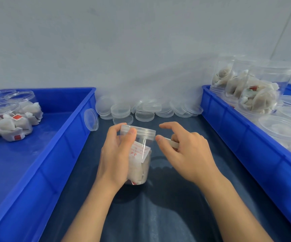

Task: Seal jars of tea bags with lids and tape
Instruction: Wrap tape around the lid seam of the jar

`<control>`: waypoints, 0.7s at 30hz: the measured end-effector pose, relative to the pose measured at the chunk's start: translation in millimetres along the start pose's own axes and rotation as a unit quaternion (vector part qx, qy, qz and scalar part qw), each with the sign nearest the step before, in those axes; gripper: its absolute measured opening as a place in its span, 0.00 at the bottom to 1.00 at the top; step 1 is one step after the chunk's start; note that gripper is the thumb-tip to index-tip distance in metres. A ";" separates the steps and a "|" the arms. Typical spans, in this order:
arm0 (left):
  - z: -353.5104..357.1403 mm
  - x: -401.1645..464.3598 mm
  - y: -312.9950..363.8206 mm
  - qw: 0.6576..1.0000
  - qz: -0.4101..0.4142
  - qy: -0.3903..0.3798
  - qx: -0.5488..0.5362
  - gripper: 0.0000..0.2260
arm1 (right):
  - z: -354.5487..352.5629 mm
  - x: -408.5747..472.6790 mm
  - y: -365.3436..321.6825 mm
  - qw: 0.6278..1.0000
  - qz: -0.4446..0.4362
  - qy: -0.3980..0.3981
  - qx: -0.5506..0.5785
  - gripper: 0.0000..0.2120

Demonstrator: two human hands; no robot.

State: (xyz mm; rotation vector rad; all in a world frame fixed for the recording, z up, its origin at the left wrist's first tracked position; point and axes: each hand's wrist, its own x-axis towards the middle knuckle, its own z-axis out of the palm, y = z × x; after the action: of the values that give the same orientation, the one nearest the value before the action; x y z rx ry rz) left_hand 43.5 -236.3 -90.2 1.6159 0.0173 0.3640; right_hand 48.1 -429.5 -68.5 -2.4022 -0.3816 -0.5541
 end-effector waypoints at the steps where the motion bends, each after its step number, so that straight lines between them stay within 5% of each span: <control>1: 0.3 0.0 0.2 1.000 -0.003 -0.003 -0.007 0.26 | -0.1 0.1 0.3 1.000 0.001 -0.003 0.003 0.23; 11: -2.5 1.8 1.2 0.996 -0.017 -0.053 -0.066 0.20 | 0.3 3.6 5.6 0.995 0.027 -0.058 0.082 0.15; 21: -3.5 3.9 -3.3 0.998 -0.030 -0.042 -0.025 0.27 | -1.8 1.5 1.5 0.996 0.028 -0.070 0.045 0.16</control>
State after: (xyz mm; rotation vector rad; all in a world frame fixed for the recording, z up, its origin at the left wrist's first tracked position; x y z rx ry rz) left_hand 47.0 -231.7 -92.4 1.5763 -0.0067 0.2481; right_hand 49.5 -431.6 -67.2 -2.3628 -0.3891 -0.3364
